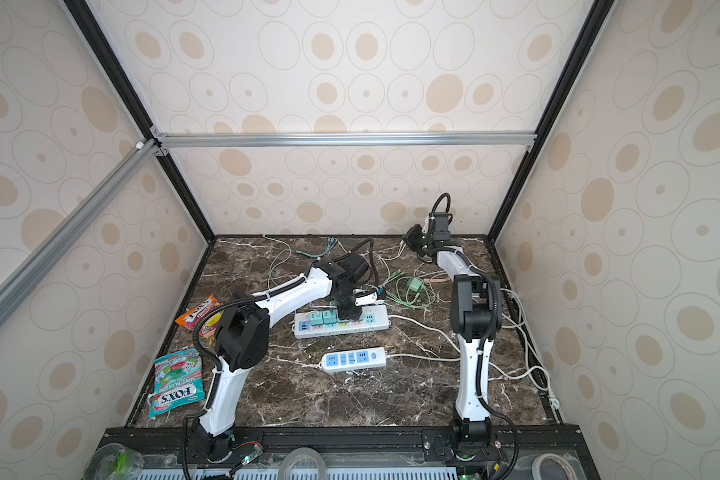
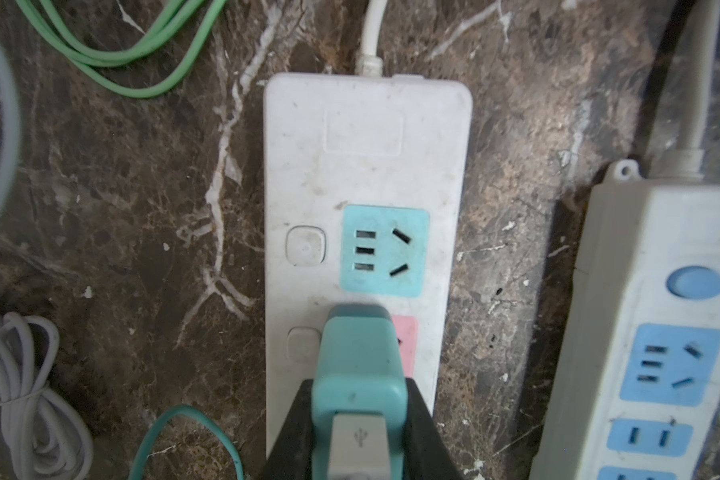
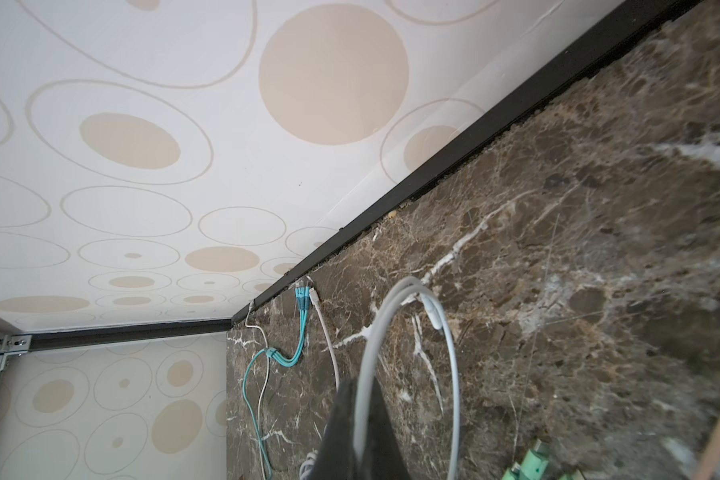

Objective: Insert the plug
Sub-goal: 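Align the teal charger over the pink socket with the left gripper, then push the teal charger down into the pink socket with the left gripper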

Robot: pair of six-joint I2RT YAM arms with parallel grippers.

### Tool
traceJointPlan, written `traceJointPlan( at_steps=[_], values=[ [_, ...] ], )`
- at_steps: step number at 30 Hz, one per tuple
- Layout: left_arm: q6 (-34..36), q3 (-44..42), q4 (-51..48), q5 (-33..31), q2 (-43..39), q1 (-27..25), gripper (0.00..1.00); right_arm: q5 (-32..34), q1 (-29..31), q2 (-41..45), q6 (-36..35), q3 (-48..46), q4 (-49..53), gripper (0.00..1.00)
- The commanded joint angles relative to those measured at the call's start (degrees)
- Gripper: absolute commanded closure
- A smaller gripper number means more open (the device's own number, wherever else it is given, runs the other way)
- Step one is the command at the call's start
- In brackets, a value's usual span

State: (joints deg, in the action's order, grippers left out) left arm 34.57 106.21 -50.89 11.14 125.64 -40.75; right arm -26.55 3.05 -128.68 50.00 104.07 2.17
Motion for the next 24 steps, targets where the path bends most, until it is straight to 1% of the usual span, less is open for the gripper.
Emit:
traceJointPlan(
  at_steps=[1, 4, 9, 12, 13, 14, 16, 19, 21, 24],
  values=[
    [2.3, -3.6, -0.5, 0.9, 6.9, 1.1, 1.00, -1.0, 0.1, 1.6, 0.2, -1.0, -0.2, 0.95],
    [2.1, -3.2, -1.1, 0.3, 8.6, 1.1, 1.00, -1.2, 0.0, 1.9, 0.1, -1.3, -0.3, 0.95],
    [1.9, -5.1, 0.9, 0.2, 8.2, 1.1, 1.00, -1.1, 0.0, 2.0, -0.1, -1.8, -0.2, 0.95],
    [1.8, -3.6, 0.4, 0.4, 7.5, 1.2, 1.00, -1.3, 0.1, 1.9, 0.2, -1.9, -0.4, 0.95],
    [1.9, -2.4, -0.3, 0.0, 7.3, 1.1, 0.97, -1.3, 0.1, 1.9, 0.4, -1.9, -0.5, 0.95],
    [1.9, -0.8, -1.1, -0.2, 7.3, 1.2, 0.89, -1.2, 0.2, 1.9, 0.4, -1.9, -0.5, 0.95],
    [2.0, 3.2, -3.1, -0.1, 6.7, 1.2, 0.64, -1.3, 0.4, 1.8, 0.3, -1.9, -0.6, 0.95],
    [1.6, 7.5, -3.1, -0.4, 4.5, 1.2, 0.35, -1.2, 0.5, 1.9, 0.3, -2.0, -0.6, 0.95],
    [1.4, 10.1, -3.3, -0.6, 3.2, 1.2, 0.26, -1.1, 0.6, 2.0, 0.2, -2.1, -0.6, 0.95],
    [2.2, 11.8, -3.6, 1.6, 0.5, 1.3, 0.20, -1.1, 0.7, 2.0, 0.2, -2.3, -0.5, 0.95]
  ],
)
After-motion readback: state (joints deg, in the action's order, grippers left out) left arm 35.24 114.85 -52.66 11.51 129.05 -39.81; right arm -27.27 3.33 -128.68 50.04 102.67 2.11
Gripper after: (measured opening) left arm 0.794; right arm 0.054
